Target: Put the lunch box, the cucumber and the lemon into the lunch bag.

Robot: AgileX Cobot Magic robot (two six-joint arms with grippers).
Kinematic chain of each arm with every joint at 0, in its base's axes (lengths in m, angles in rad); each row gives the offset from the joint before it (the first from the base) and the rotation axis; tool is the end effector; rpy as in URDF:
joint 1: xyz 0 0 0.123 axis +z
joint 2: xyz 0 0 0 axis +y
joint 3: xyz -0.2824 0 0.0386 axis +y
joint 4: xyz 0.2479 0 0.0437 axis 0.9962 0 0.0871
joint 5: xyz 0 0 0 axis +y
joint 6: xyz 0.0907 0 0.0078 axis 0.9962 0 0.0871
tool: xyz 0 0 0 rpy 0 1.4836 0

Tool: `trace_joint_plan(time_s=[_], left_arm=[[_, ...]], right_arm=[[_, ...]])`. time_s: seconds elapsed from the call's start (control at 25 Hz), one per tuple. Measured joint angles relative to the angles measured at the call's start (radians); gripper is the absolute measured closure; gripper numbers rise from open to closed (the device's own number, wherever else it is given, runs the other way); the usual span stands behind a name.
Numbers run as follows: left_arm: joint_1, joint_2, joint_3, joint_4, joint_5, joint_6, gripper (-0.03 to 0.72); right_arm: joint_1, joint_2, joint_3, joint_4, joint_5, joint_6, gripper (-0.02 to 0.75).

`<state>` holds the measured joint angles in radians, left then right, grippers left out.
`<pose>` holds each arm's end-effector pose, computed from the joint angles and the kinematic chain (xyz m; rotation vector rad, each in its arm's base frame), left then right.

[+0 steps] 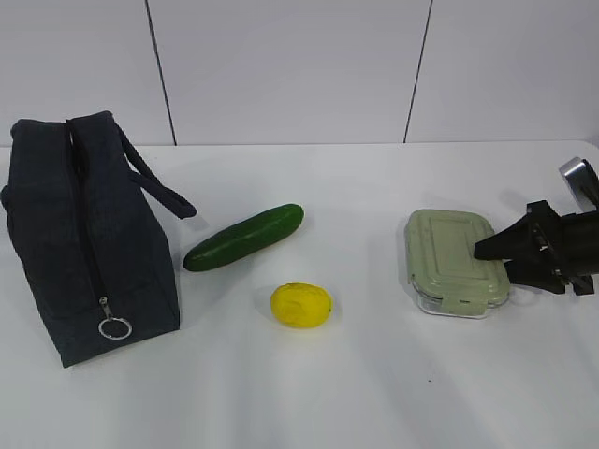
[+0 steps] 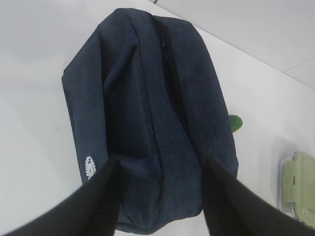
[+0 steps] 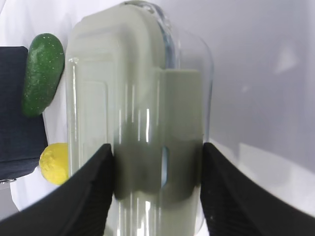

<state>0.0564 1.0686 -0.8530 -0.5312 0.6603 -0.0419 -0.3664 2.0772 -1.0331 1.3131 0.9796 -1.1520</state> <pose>0.2157 -0.0162 0.3217 -0.4465 2.2702 -0.5779 0.3497 -0.0558 0.1064 0.2690 2.4734 1.1647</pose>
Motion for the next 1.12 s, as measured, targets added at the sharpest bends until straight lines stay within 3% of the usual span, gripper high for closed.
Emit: trace_joint_plan(time_s=[1.12], left_arm=[[0.0, 0.014, 0.0, 0.002, -0.002, 0.0, 0.304]], right_arm=[[0.0, 0.001, 0.0, 0.039, 0.084, -0.075, 0.338]])
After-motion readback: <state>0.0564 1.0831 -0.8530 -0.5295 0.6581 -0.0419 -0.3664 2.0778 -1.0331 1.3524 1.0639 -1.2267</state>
